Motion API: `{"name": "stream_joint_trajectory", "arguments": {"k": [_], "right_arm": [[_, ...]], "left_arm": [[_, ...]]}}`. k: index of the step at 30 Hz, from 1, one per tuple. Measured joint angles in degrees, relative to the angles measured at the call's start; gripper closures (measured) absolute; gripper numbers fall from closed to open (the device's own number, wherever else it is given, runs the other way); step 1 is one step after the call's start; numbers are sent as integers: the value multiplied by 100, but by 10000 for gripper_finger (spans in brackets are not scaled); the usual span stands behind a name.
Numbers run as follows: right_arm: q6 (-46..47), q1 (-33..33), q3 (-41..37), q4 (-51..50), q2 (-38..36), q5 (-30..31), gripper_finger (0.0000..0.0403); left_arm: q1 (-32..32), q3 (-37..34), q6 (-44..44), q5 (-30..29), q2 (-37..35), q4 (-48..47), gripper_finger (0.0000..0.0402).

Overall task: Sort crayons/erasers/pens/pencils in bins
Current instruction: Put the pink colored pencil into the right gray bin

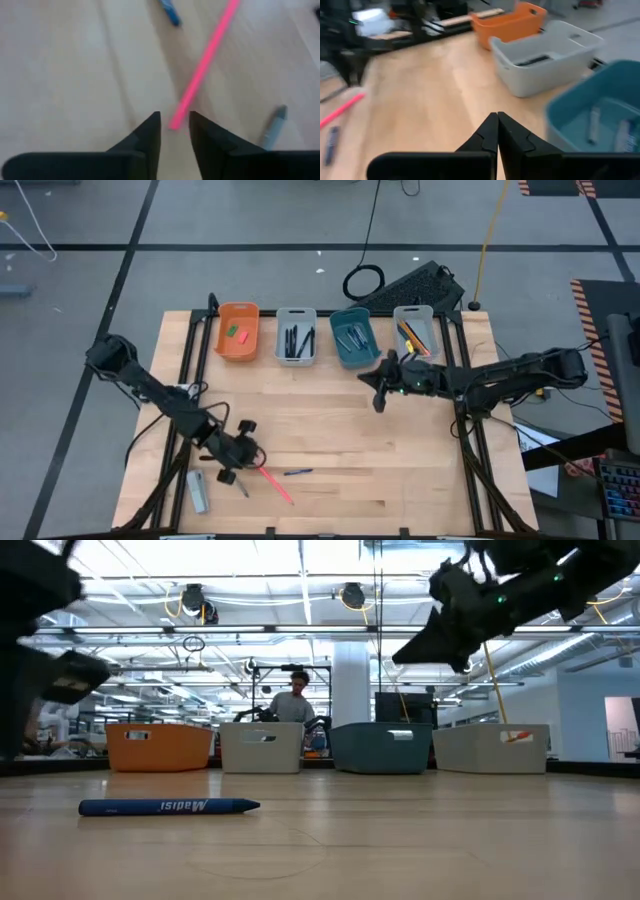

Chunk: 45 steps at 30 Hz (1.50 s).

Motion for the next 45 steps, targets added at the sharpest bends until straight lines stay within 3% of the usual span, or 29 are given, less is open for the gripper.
{"name": "stream_joint_trajectory", "arguments": {"k": [4, 9, 21, 28, 33, 45], "right_arm": [[-48, 420, 0, 260, -2, 73, 402], [-193, 826, 2, 415, -2, 461, 402], [-134, 1332, 4, 556, -2, 752, 403], [52, 1624, 13, 647, 80, 775, 403], [211, 1871, 106, 913, 725, 772, 403], [601, 2428, 1147, 837, 2396, 641, 394]], "left_arm": [[-300, 2, -69, -242, 516, 266, 277], [-382, 67, -109, -596, 974, 380, 277], [-474, 81, -58, -504, 1256, 368, 389], [-483, -95, -412, -598, 1259, 562, 384], [-483, -153, -441, -836, 1283, 786, 395], [-422, -173, -422, -1383, 1562, 1304, 397]]}}
